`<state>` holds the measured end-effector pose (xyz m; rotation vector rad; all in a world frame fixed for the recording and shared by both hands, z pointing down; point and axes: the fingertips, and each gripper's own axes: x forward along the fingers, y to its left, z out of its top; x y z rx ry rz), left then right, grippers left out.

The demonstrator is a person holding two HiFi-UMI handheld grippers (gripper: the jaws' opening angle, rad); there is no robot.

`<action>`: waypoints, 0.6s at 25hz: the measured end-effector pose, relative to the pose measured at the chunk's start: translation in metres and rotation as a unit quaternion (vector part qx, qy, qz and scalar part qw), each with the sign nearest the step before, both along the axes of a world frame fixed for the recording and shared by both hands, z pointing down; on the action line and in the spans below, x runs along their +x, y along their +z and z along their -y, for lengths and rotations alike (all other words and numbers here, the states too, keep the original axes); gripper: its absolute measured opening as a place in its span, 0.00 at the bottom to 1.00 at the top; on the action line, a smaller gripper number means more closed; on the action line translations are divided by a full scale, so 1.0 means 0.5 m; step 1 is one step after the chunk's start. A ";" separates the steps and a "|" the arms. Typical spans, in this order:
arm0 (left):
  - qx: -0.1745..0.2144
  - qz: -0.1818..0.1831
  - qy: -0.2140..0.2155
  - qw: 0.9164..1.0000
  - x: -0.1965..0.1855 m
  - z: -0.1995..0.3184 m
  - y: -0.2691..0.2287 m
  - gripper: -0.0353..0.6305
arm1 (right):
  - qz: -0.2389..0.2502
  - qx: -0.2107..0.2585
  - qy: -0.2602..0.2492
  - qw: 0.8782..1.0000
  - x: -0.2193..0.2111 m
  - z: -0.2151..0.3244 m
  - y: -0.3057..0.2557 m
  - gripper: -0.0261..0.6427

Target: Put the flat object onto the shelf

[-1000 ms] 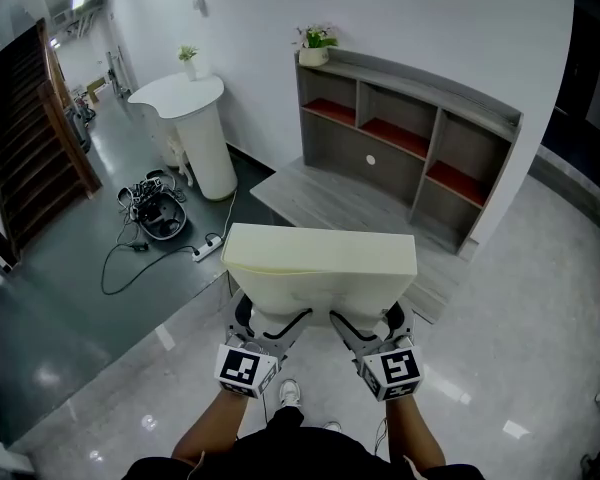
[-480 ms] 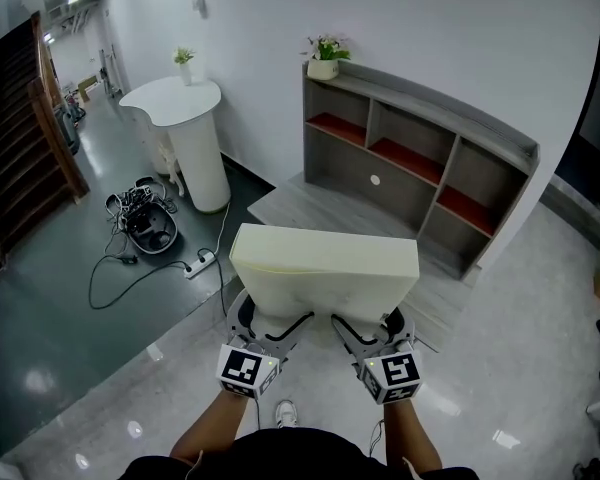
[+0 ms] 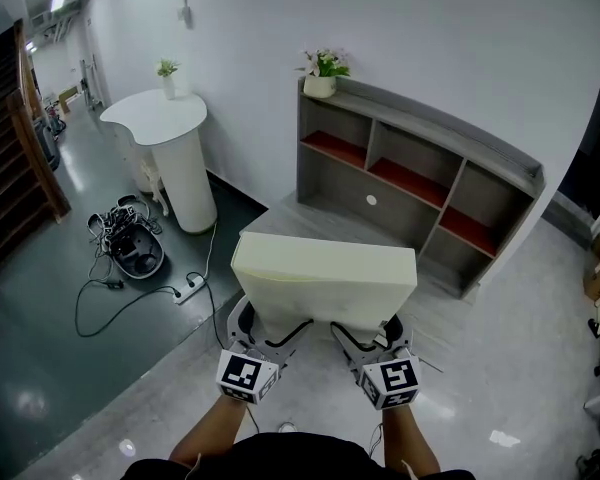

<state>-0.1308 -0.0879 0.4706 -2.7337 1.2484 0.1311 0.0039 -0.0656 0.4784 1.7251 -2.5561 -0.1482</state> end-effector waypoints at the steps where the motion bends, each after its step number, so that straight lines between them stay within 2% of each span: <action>1: 0.001 0.000 0.004 1.000 -0.003 0.009 -0.002 0.79 | 0.000 0.001 0.004 1.000 -0.004 0.007 -0.002 0.77; 15: 0.000 -0.006 0.050 0.999 0.016 0.103 0.004 0.79 | -0.003 -0.001 0.051 0.999 0.009 0.077 -0.006 0.77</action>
